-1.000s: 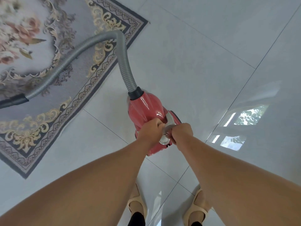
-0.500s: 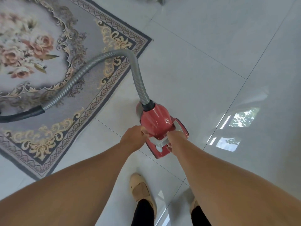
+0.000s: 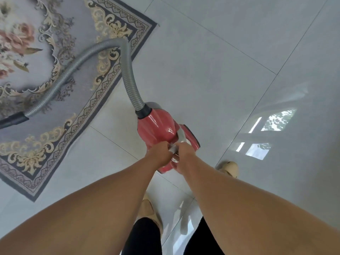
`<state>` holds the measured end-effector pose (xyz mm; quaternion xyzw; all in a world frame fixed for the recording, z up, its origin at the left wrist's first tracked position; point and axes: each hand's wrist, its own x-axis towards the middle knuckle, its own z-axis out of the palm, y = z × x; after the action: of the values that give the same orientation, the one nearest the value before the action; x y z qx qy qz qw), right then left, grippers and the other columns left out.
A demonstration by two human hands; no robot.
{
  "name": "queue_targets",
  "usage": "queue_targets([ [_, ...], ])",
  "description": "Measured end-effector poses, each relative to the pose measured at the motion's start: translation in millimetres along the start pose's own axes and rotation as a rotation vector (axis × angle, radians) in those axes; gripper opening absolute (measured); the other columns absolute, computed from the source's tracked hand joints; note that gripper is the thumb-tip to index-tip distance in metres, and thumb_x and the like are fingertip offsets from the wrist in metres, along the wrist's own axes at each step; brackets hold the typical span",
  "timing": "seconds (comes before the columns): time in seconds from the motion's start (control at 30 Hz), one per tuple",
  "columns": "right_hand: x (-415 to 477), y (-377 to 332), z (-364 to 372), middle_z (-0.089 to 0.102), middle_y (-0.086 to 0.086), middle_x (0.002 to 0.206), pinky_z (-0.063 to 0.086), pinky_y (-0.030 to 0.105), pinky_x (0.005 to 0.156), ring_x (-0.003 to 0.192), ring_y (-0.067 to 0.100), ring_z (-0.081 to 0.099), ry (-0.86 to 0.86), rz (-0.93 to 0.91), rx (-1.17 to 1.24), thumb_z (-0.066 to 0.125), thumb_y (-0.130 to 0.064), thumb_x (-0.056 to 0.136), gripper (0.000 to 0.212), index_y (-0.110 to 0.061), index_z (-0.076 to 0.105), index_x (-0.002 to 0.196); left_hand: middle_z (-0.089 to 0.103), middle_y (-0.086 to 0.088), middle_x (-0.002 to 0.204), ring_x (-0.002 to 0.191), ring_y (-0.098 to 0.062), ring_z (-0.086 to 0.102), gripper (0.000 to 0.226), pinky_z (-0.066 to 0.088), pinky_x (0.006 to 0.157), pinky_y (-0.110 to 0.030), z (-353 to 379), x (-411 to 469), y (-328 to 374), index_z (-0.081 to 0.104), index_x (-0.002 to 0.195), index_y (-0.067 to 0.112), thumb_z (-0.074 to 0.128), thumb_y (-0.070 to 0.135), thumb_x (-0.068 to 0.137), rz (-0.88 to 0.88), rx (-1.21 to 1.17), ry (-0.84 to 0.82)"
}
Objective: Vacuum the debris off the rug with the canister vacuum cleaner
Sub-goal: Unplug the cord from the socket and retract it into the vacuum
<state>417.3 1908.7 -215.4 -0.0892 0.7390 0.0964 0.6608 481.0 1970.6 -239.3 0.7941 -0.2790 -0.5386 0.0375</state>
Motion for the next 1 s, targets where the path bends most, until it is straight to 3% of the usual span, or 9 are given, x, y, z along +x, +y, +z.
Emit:
queue_targets([
  [0.1, 6.6, -9.9, -20.9, 0.066, 0.004, 0.095, 0.049, 0.032, 0.086, 0.09, 0.016, 0.061, -0.068, -0.045, 0.03, 0.052, -0.019, 0.093, 0.014, -0.014, 0.062, 0.085, 0.064, -0.009, 0.099, 0.093, -0.029, 0.06, 0.025, 0.048, 0.091, -0.042, 8.1, 13.5, 23.4, 0.058, 0.104, 0.008, 0.048, 0.029, 0.095, -0.088, -0.044, 0.005],
  [0.3, 2.9, -81.7, -72.0, 0.057, -0.002, 0.075, 0.046, 0.027, 0.077, 0.067, 0.009, 0.049, -0.119, -0.08, -0.018, 0.052, -0.026, 0.097, 0.016, -0.015, 0.06, 0.089, 0.056, 0.0, 0.074, 0.067, -0.016, 0.052, 0.022, 0.038, 0.057, -0.026, -11.9, 33.1, 109.2, 0.057, 0.09, 0.012, 0.051, 0.032, 0.096, -0.088, -0.057, 0.011],
  [0.47, -24.1, -155.0, -136.2, 0.058, 0.0, 0.077, 0.043, 0.03, 0.078, 0.083, 0.015, 0.053, -0.142, -0.119, 0.0, 0.052, -0.028, 0.098, 0.02, -0.015, 0.06, 0.084, 0.062, -0.001, 0.083, 0.08, -0.021, 0.058, 0.019, 0.049, 0.073, -0.033, -23.6, 32.0, 211.6, 0.062, 0.095, 0.016, 0.05, 0.031, 0.098, -0.029, -0.104, 0.023],
  [0.6, -54.5, -205.0, -179.0, 0.057, 0.004, 0.073, 0.041, 0.027, 0.064, 0.063, 0.014, 0.049, -0.132, -0.19, -0.048, 0.052, -0.024, 0.097, 0.025, -0.014, 0.057, 0.074, 0.062, 0.001, 0.086, 0.073, -0.012, 0.054, 0.028, 0.043, 0.064, -0.026, -29.2, 25.4, 282.7, 0.062, 0.101, 0.014, 0.049, 0.039, 0.098, -0.029, -0.205, 0.012],
  [0.7, -79.9, -253.6, -207.4, 0.065, 0.009, 0.093, 0.053, 0.036, 0.088, 0.089, 0.025, 0.063, -0.118, -0.24, -0.063, 0.053, -0.025, 0.095, 0.019, -0.012, 0.062, 0.085, 0.063, -0.004, 0.092, 0.075, -0.016, 0.054, 0.024, 0.043, 0.067, -0.028, -38.3, 24.0, 349.0, 0.061, 0.103, 0.013, 0.052, 0.034, 0.098, -0.086, -0.285, 0.03],
  [0.77, -98.0, -293.5, -226.9, 0.065, 0.009, 0.097, 0.049, 0.043, 0.1, 0.103, 0.028, 0.062, -0.134, -0.271, -0.053, 0.051, -0.027, 0.098, 0.024, -0.013, 0.062, 0.081, 0.065, -0.008, 0.098, 0.087, -0.024, 0.06, 0.021, 0.048, 0.079, -0.032, -47.6, 27.4, 397.8, 0.061, 0.107, 0.013, 0.055, 0.03, 0.096, -0.122, -0.36, 0.039],
  [0.83, -110.8, -334.7, -242.8, 0.066, 0.011, 0.106, 0.046, 0.044, 0.104, 0.111, 0.029, 0.06, -0.124, -0.324, -0.127, 0.048, -0.028, 0.099, 0.028, -0.012, 0.064, 0.082, 0.067, -0.011, 0.104, 0.097, -0.03, 0.064, 0.022, 0.052, 0.09, -0.04, -57.7, 33.7, 441.9, 0.061, 0.111, 0.012, 0.057, 0.027, 0.096, -0.153, -0.439, 0.046],
  [0.93, -129.0, -386.3, -257.2, 0.06, 0.018, 0.129, 0.042, 0.044, 0.107, 0.121, 0.033, 0.055, -0.081, -0.379, -0.216, 0.044, -0.029, 0.101, 0.038, -0.003, 0.063, 0.121, 0.068, -0.014, 0.104, 0.097, -0.035, 0.066, 0.021, 0.055, 0.089, -0.046, -67.9, 51.7, 487.6, 0.061, 0.112, 0.013, 0.055, 0.023, 0.095, -0.252, -0.579, 0.037],
  [1.0, -140.4, -416.5, -269.3, 0.061, 0.017, 0.127, 0.045, 0.043, 0.104, 0.115, 0.031, 0.058, -0.084, -0.378, -0.223, 0.047, -0.031, 0.098, 0.039, -0.004, 0.061, 0.123, 0.069, -0.017, 0.103, 0.093, -0.038, 0.067, 0.027, 0.055, 0.087, -0.053, -73.7, 69.1, 513.6, 0.063, 0.115, 0.012, 0.054, 0.019, 0.092, -0.328, -0.669, 0.026],
])
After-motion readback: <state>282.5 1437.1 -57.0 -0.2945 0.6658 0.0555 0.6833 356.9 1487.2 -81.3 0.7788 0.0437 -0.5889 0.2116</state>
